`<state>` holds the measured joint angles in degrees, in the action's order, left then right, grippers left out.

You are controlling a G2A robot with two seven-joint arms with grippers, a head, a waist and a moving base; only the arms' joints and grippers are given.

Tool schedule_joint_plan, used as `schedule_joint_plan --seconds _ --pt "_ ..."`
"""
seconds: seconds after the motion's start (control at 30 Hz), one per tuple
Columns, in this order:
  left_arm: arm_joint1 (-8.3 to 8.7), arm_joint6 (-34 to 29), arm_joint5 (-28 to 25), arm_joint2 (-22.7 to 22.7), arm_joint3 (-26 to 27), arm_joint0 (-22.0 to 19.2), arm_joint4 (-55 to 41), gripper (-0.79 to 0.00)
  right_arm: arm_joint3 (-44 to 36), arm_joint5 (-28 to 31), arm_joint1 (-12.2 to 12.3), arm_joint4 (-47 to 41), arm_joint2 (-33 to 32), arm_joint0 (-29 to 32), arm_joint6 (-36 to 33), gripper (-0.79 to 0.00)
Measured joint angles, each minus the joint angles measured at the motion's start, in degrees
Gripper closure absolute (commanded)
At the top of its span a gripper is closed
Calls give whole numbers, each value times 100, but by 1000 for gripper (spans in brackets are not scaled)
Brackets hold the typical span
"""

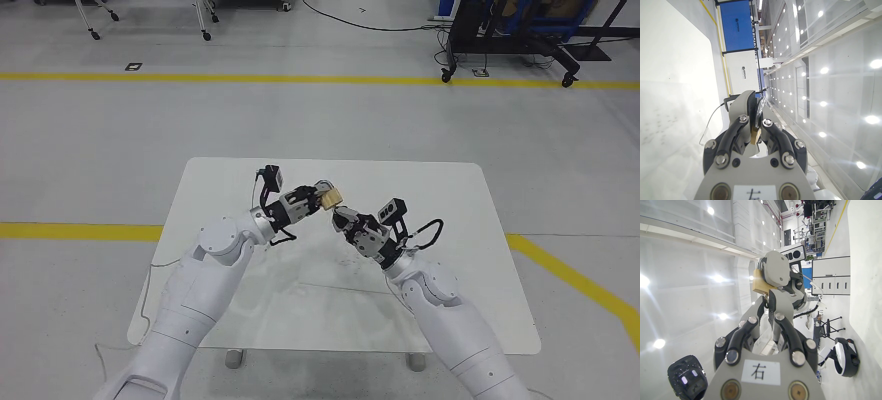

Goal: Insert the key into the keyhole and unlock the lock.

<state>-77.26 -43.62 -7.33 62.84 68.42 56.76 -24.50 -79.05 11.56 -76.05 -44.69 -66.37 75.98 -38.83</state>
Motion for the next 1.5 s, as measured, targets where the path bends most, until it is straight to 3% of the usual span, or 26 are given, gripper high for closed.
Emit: schedule_joint_plan --seconds 0.23,0.6,0.83,0.87,0.9,0.93,1.0,1.07,1.3,1.5 --pt "11 -56 -113 -45 29 -24 218 0 79 -165 -32 -292 40 -53 -64 0" --pt "25 93 -434 -95 76 -19 650 0 628 -1129 -122 -2118 -23 -267 -1076 0" --pt "38 270 -552 -47 115 12 778 0 859 -1333 -133 -2208 -20 -396 -1395 0" --pt "39 282 -554 -46 120 16 785 0 868 -1310 -130 -2155 -24 -405 -1398 -74" --pt "40 294 -553 -45 126 20 801 0 873 -1214 -119 -2002 -39 -418 -1350 -299" --pt "41 305 -549 -45 130 22 813 0 859 -1111 -110 -1839 -47 -419 -1293 -354" --pt "44 357 -502 -43 127 21 869 0 771 -949 -98 -1555 -49 -379 -1213 -634" --pt "44 417 -443 -49 141 18 923 0 649 -795 -69 -1301 -117 -331 -1139 -785" --pt "91 774 0 -182 259 -38 2047 0 -253 49 160 709 -768 263 -77 -785" --pt "121 368 821 -708 316 -288 3588 0 -1526 163 397 2887 -1892 1217 1284 -785"
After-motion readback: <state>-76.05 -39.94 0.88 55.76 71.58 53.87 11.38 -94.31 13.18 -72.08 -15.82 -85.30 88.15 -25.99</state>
